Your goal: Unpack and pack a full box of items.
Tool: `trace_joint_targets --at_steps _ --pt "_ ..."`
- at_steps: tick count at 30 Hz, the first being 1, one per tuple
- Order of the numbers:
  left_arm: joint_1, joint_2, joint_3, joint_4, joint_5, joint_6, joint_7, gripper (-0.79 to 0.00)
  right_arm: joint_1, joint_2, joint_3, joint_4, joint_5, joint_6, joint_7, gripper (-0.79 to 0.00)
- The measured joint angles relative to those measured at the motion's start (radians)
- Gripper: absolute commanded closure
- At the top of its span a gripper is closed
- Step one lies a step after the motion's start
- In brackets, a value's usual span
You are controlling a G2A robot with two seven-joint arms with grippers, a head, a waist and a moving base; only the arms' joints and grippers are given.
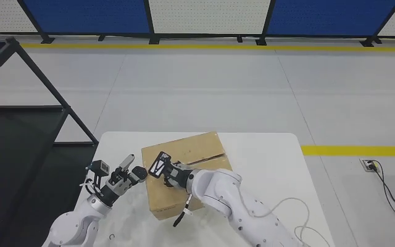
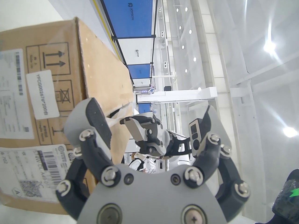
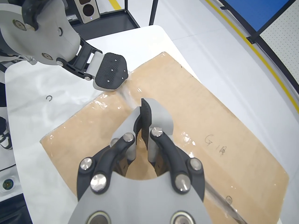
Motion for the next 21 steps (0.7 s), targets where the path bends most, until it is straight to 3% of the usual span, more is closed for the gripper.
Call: trace_joint_targets --at_steps 14,21 --pt "-0.027 -0.001 0.002 0.030 -0.003 -0.003 -0.020 -0.785 0.030 -0.031 -0.001 0.106 0.049 0.020 0.008 0.000" --pt "-0.003 0.001 -0.006 -0.001 -0.011 0.006 -0.030 -0.785 0.031 -0.035 0.021 0.131 0.035 0.042 -0.015 0.000"
